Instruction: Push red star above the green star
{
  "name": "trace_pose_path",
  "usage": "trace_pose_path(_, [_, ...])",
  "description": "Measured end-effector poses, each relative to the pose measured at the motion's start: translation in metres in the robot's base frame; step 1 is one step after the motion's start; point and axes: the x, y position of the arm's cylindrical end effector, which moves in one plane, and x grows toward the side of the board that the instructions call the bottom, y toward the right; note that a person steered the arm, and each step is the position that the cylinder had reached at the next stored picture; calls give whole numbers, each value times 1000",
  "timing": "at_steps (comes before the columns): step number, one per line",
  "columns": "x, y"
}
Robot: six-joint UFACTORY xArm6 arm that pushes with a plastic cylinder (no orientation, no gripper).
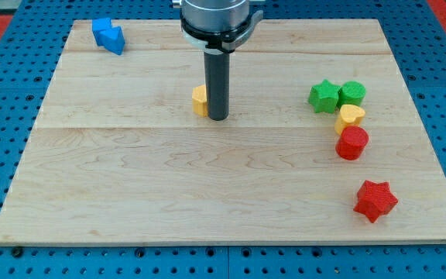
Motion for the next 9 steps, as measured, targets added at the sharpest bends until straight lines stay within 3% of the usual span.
trace_pose_path(1, [-3,48])
trace_pose_path(2, [-37,55])
trace_pose_path(3, [-55,-28])
trace_pose_path(4, [12,-67])
trace_pose_path(5, [13,-72])
trace_pose_path(6, [55,-71])
trace_pose_path(7, [77,-141])
trace_pose_path(9, [103,-97])
